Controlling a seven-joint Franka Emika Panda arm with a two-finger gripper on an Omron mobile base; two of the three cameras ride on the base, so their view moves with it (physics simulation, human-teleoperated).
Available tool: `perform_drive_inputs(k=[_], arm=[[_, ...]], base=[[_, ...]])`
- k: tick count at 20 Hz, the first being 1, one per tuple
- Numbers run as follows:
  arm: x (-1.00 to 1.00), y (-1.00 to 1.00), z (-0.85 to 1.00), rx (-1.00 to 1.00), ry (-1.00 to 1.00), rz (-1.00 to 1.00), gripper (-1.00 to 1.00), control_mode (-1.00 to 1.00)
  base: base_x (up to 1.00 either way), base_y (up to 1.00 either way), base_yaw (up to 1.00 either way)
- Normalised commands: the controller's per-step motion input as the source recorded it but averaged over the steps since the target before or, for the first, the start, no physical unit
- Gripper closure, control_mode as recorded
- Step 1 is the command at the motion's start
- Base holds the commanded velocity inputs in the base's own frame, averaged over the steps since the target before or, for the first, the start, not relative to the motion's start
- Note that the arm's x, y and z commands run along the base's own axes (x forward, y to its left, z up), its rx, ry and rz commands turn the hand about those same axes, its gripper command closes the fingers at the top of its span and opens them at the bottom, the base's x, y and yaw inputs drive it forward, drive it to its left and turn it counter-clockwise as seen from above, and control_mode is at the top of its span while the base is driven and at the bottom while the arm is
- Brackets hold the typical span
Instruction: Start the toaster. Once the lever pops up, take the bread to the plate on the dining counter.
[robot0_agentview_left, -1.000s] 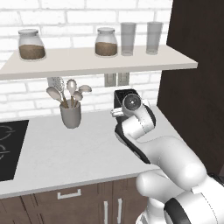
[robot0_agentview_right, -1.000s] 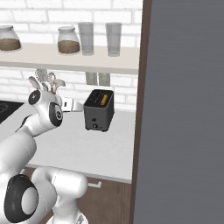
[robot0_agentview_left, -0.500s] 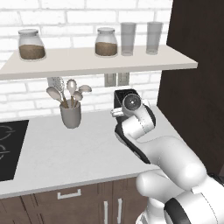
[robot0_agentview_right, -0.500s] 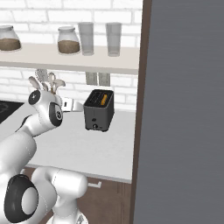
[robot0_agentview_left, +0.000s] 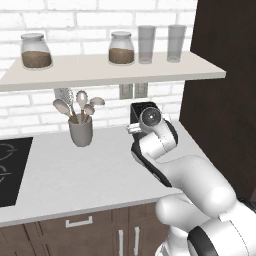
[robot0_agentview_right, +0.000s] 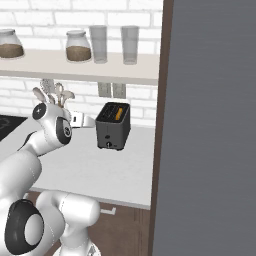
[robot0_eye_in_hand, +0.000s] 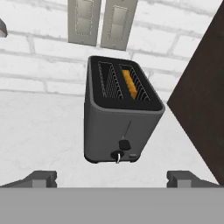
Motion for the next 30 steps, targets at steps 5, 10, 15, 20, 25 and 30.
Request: perform_drive_inputs(k=[5,10,15,20,25,30], arm=[[0.0,0.0,0.0,0.0,0.0,0.0,-1.0,-1.0],[0.0,0.0,0.0,0.0,0.0,0.0,-1.0,-1.0],[0.0,0.0,0.0,0.0,0.0,0.0,-1.0,-1.0],[0.0,0.0,0.0,0.0,0.0,0.0,-1.0,-1.0],[0.0,0.0,0.0,0.0,0.0,0.0,-1.0,-1.0],[0.0,0.0,0.0,0.0,0.0,0.0,-1.0,-1.0]], base=[[0.0,0.0,0.0],[0.0,0.0,0.0],[0.0,0.0,0.0],[0.0,0.0,0.0],[0.0,0.0,0.0],[0.0,0.0,0.0]])
